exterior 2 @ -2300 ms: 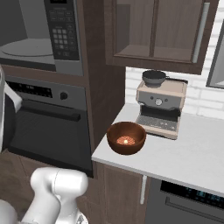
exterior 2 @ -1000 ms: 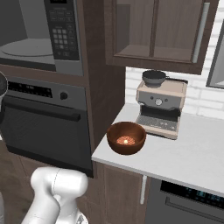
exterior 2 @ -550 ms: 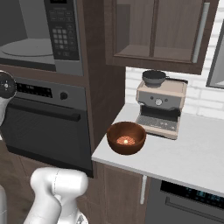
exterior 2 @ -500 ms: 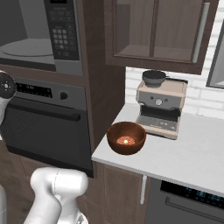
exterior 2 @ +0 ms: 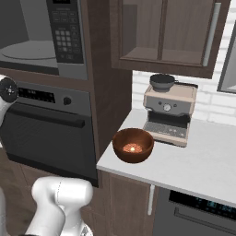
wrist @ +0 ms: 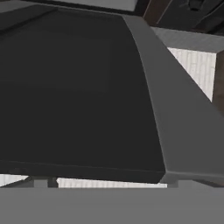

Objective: Open the microwave, place the bowl with waffle inside the microwave, then close the microwave door and turn it on.

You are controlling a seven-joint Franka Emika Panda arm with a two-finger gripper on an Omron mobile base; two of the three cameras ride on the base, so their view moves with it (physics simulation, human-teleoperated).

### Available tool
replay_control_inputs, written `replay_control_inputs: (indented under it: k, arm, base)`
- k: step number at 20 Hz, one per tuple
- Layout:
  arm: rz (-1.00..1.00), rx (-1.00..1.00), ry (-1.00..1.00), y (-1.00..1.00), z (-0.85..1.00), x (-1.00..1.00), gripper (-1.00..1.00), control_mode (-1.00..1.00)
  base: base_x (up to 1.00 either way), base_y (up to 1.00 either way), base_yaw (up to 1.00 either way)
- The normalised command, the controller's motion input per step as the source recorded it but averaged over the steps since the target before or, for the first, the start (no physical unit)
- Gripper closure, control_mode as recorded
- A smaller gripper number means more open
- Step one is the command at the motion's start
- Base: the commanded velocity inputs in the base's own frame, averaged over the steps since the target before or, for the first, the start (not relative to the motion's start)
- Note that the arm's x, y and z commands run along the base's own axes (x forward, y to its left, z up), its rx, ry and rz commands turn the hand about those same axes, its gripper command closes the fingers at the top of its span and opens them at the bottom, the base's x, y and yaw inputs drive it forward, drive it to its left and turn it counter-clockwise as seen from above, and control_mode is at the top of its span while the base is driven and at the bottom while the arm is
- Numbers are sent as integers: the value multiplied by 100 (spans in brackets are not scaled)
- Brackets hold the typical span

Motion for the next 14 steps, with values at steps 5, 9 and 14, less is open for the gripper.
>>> replay_control_inputs:
  k: [5,9,14]
  arm:
    - [6,3,28,31,0,45,-100,-100]
    - [7,2,38,69,-4,76,-100,-100]
    - [2,-2,29,100,-43,70,-100,-100]
  base:
    - [0,0,0]
    - [0,0,0]
    - [0,0,0]
